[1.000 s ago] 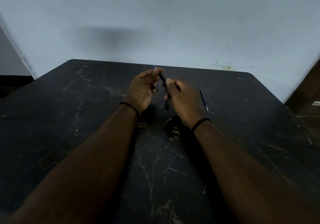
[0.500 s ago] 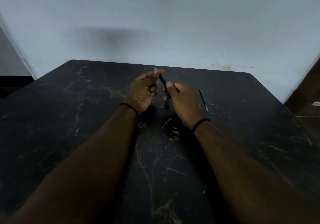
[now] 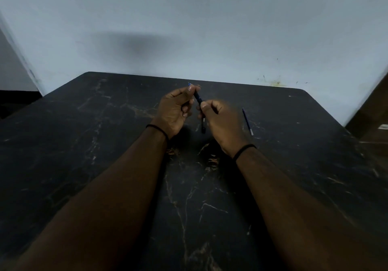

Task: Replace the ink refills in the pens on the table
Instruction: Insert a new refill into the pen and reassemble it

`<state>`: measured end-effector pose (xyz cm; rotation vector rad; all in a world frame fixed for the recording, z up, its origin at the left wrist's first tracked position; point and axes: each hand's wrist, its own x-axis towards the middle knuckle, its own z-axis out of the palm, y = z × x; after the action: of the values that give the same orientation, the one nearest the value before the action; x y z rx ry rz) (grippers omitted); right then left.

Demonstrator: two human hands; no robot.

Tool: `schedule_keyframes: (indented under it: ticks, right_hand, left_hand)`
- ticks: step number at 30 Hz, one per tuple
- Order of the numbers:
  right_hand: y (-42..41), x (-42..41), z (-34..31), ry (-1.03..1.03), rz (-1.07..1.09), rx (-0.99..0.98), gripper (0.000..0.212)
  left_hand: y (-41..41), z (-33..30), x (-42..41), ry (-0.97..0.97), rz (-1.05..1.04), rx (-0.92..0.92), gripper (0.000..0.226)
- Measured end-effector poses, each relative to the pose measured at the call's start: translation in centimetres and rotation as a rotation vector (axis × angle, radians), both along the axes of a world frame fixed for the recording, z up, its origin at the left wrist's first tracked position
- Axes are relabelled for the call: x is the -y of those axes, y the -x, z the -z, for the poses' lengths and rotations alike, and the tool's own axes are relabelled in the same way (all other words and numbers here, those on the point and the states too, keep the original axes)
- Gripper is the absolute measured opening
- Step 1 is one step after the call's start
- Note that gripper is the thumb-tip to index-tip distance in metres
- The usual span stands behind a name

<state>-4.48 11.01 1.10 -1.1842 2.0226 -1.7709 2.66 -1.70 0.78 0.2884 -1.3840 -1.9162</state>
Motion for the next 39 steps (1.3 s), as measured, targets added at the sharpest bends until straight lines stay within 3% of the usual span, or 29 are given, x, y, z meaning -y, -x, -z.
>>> schedule_keyframes:
  ticks: [3, 6, 9, 13, 17, 20, 23, 25, 27, 32, 39]
  right_hand:
    - [0.04, -0.04, 0.05, 0.041, -0.030, -0.020, 0.009]
    - [-0.05, -0.04, 0.17, 0.073, -0.023, 0.006, 0.021]
    - [-0.22, -0.13, -0.08, 0.046, -0.013, -0.002, 0.012]
    - [-0.05, 0.02, 0.02, -0.013, 0.000, -0.016, 0.031]
    - [0.26, 0.30, 0.26, 0.001, 0.041, -0.050, 0.010]
    - [0.37, 0.40, 0.44, -0.001, 0.064, -0.061, 0.024]
    - [0.08, 0.37, 0.19, -0.040, 0.053, -0.072, 0.017]
    - [-0.07, 0.35, 0.10, -0.073, 0.055, -0.069, 0.032]
    - [-0.16, 0.27, -0.01, -0.085, 0.049, -0.083, 0.035]
    - [-0.01, 0.09, 0.14, -0.040, 0.046, -0.092, 0.014]
    - [-0.23, -0.04, 0.13, -0.003, 0.020, -0.055, 0.011]
  left_hand:
    - [0.08, 0.05, -0.03, -0.006, 0.000, 0.007, 0.016]
    - [0.23, 0.08, -0.11, -0.005, 0.007, 0.012, 0.015]
    - [0.22, 0.10, 0.00, -0.013, 0.005, -0.011, 0.016]
    - [0.12, 0.14, 0.05, 0.009, 0.004, 0.000, 0.017]
    - [0.16, 0.17, 0.02, 0.026, 0.001, 0.018, 0.017]
    - [0.24, 0.22, -0.01, 0.029, 0.001, 0.021, 0.016]
    - [0.19, 0.22, 0.09, 0.034, 0.003, 0.026, 0.016]
    - [0.21, 0.21, 0.10, 0.041, -0.008, 0.034, 0.016]
    - [0.28, 0.19, 0.06, 0.047, -0.018, 0.039, 0.017]
    - [0.20, 0.11, 0.04, 0.040, -0.007, 0.034, 0.017]
    - [0.03, 0.18, 0.08, 0.032, -0.017, 0.041, 0.016]
